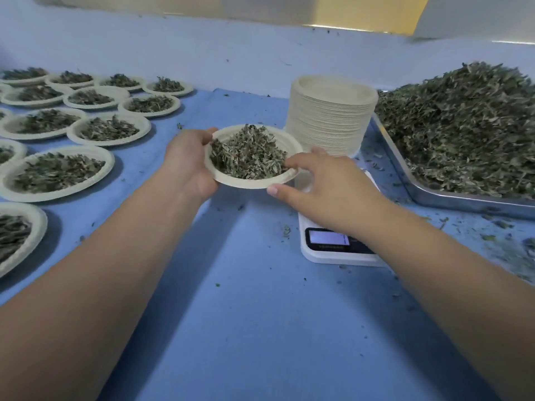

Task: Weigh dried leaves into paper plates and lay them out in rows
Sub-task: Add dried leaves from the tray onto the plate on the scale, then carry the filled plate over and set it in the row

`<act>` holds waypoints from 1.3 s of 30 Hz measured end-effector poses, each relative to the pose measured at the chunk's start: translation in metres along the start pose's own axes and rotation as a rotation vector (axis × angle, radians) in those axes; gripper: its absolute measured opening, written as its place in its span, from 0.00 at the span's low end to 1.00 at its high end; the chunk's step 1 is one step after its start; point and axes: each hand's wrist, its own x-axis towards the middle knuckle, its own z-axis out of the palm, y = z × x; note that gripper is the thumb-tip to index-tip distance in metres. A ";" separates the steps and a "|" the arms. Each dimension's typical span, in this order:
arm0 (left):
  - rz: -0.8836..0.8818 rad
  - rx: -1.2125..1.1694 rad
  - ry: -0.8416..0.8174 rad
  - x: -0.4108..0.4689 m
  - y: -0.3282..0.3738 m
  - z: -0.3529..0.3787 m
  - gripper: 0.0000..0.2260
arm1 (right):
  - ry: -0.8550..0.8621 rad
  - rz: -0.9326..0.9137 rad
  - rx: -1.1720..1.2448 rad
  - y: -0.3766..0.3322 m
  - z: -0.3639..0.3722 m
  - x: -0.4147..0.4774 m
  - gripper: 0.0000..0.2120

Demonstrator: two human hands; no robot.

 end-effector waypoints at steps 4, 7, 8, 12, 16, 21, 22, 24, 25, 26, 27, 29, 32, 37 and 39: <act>0.058 -0.031 0.187 0.032 0.029 -0.021 0.07 | -0.006 -0.024 -0.063 -0.026 0.028 0.056 0.26; 0.152 -0.011 0.406 0.064 0.038 -0.030 0.06 | -0.003 -0.012 -0.069 -0.036 0.055 0.104 0.25; 0.186 0.138 0.508 0.078 0.041 -0.033 0.07 | -0.010 -0.001 -0.063 -0.036 0.065 0.121 0.25; 0.418 1.295 0.717 0.121 0.043 -0.042 0.06 | -0.045 0.069 -0.058 -0.021 0.106 0.185 0.25; 0.396 0.542 0.494 0.160 0.059 -0.041 0.10 | -0.062 0.213 -0.071 -0.006 0.142 0.245 0.30; 0.561 0.758 0.409 0.177 0.041 -0.041 0.16 | -0.050 0.353 -0.025 -0.004 0.173 0.326 0.31; 0.569 0.747 0.395 0.180 0.040 -0.040 0.17 | -0.065 0.380 -0.041 -0.006 0.180 0.341 0.33; 0.553 0.658 0.382 0.188 0.045 -0.037 0.17 | -0.089 0.435 -0.090 -0.009 0.191 0.368 0.37; 0.512 0.581 0.365 0.192 0.047 -0.036 0.17 | -0.093 0.458 -0.111 -0.009 0.195 0.380 0.37; 0.458 0.502 0.343 0.196 0.050 -0.037 0.17 | -0.099 0.469 -0.128 -0.009 0.199 0.391 0.37; 0.391 0.411 0.315 0.198 0.053 -0.038 0.14 | -0.105 0.476 -0.138 -0.008 0.202 0.402 0.37; 0.281 0.196 0.244 0.200 0.056 -0.039 0.07 | -0.104 0.487 -0.154 -0.003 0.208 0.421 0.37; 0.193 0.055 0.180 0.206 0.056 -0.040 0.10 | -0.099 0.514 -0.183 0.008 0.214 0.443 0.38; 0.181 0.106 0.187 0.212 0.048 -0.039 0.12 | -0.103 0.508 -0.234 0.016 0.220 0.465 0.41; 0.193 0.152 0.190 0.211 0.047 -0.037 0.15 | -0.108 0.497 -0.261 0.016 0.221 0.469 0.43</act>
